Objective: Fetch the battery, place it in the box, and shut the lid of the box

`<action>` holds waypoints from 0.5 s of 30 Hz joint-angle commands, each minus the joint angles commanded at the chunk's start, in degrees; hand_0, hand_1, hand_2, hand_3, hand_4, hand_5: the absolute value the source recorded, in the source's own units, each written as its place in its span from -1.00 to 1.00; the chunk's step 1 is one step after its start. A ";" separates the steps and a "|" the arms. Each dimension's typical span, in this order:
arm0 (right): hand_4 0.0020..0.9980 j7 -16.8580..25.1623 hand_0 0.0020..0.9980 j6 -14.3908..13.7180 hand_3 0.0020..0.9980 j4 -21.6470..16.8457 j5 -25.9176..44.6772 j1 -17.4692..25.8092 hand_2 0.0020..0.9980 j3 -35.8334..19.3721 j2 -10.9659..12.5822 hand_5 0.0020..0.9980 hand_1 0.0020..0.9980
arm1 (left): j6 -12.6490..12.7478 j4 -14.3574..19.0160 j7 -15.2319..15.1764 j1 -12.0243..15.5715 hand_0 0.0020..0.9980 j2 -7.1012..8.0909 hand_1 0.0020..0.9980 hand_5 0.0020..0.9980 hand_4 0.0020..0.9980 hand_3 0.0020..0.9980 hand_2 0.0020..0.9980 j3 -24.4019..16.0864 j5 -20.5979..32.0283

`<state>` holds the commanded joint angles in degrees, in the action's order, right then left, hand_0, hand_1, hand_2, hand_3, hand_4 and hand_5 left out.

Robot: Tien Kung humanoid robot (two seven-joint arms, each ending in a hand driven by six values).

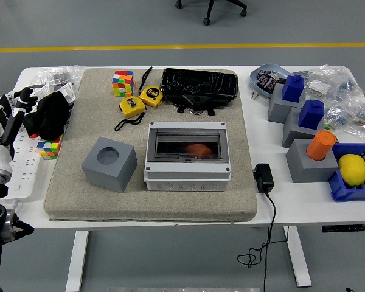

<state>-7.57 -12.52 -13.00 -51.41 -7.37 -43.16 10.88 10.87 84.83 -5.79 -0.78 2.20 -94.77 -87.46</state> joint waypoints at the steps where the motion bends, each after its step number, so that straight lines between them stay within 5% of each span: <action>1: 0.97 0.02 0.54 0.00 0.22 -0.01 0.01 0.02 0.32 0.05 0.04 0.65 0.37 | -0.01 0.00 0.00 -0.02 0.35 0.05 0.32 0.75 0.95 0.30 0.25 0.06 0.00; 15: 0.97 0.21 0.54 -0.02 0.22 -0.06 0.00 0.29 0.32 0.53 0.30 0.65 0.37 | -0.10 0.12 0.00 0.10 0.34 0.30 0.32 0.74 0.94 0.30 0.25 0.60 0.19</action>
<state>-7.35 -12.53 -13.06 -51.41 -7.09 -42.64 11.18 10.77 84.95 -5.78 -0.68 2.50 -94.18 -87.27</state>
